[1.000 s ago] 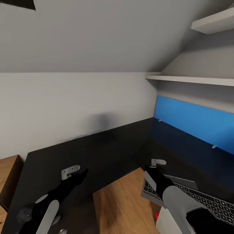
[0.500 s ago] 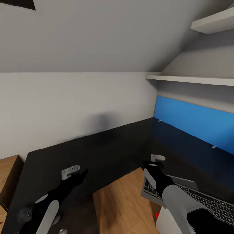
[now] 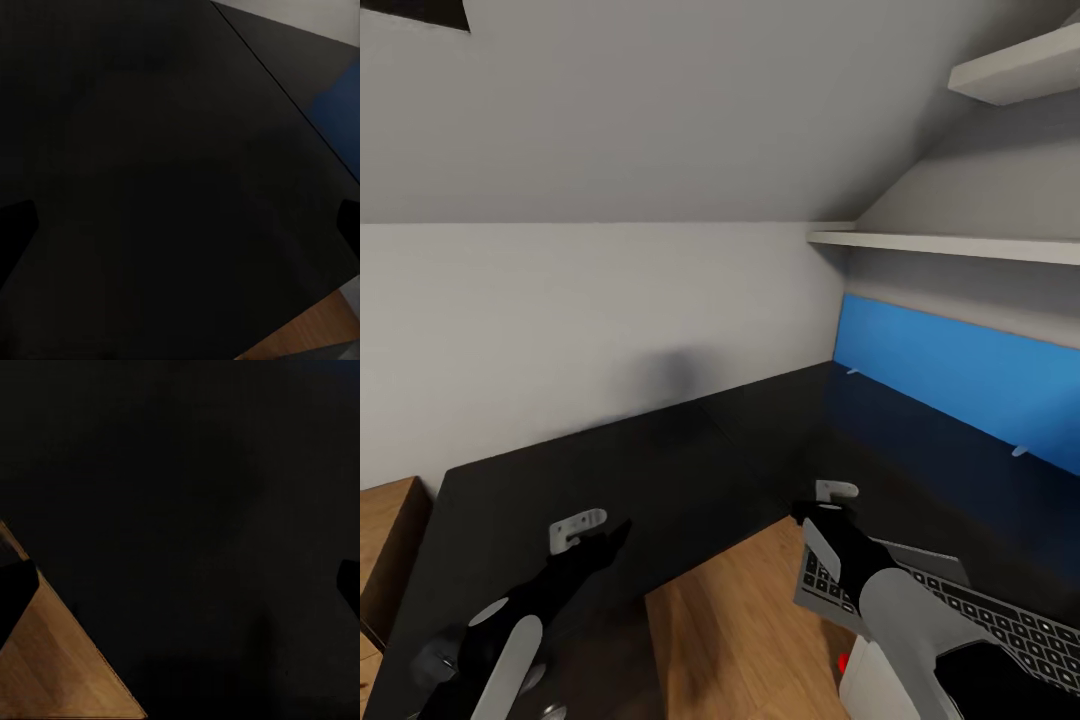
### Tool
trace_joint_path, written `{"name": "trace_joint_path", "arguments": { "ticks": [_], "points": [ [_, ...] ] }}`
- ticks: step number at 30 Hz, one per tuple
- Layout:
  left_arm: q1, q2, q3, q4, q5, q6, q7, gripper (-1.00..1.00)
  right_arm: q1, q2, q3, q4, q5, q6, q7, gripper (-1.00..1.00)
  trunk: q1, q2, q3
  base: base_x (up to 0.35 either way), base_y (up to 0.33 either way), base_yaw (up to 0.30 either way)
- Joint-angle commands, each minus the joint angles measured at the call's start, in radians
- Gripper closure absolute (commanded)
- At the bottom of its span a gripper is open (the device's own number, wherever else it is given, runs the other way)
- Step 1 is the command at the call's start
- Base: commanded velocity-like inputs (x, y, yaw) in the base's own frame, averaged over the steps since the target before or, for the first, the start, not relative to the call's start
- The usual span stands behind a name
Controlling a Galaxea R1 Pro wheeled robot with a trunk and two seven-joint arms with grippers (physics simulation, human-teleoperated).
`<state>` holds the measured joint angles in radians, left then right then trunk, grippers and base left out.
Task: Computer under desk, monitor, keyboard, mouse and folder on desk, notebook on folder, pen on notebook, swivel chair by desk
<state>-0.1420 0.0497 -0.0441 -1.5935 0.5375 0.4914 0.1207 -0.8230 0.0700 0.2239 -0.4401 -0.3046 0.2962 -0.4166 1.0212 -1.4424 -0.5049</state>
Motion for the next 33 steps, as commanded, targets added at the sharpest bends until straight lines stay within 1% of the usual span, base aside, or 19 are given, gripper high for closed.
{"name": "trace_joint_path", "arguments": {
  "ticks": [1, 6, 9, 12, 27, 33],
  "points": [
    [-0.001, 0.001, -0.002, -0.001, 0.010, 0.003, 0.009, -1.00, -0.001, -0.001, 0.008, -0.001, -0.008, 0.011, 0.004, -1.00, 0.000, -0.001, -0.001, 0.000, 0.000, 0.000],
    [-0.001, 0.001, -0.002, -0.001, 0.011, 0.003, 0.010, -1.00, -0.001, 0.000, 0.010, 0.001, -0.007, 0.026, 0.020, -1.00, 0.000, -0.001, -0.001, 0.000, 0.000, 0.000],
    [-0.001, 0.001, -0.002, -0.001, 0.011, 0.003, 0.009, -1.00, -0.001, 0.000, 0.011, 0.002, -0.008, 0.071, 0.025, -1.00, 0.000, -0.001, -0.001, 0.000, 0.000, 0.000],
    [-0.001, 0.001, -0.002, -0.001, 0.010, 0.003, 0.009, -1.00, -0.001, 0.001, 0.011, 0.003, -0.008, 0.092, 0.026, -1.00, 0.000, -0.001, -0.001, 0.000, 0.000, 0.000],
    [-0.001, 0.001, -0.002, -0.001, 0.010, 0.003, 0.010, -1.00, -0.001, 0.001, 0.011, 0.003, -0.009, 0.106, 0.027, -1.00, 0.000, -0.001, -0.001, -0.002, 0.000, 0.000],
    [-0.001, 0.001, -0.002, -0.001, 0.010, 0.003, 0.010, -1.00, -0.001, 0.001, 0.011, 0.003, -0.013, 0.106, 0.027, -1.00, 0.000, -0.001, -0.001, -0.076, 0.000, 0.000]
  ]
}}
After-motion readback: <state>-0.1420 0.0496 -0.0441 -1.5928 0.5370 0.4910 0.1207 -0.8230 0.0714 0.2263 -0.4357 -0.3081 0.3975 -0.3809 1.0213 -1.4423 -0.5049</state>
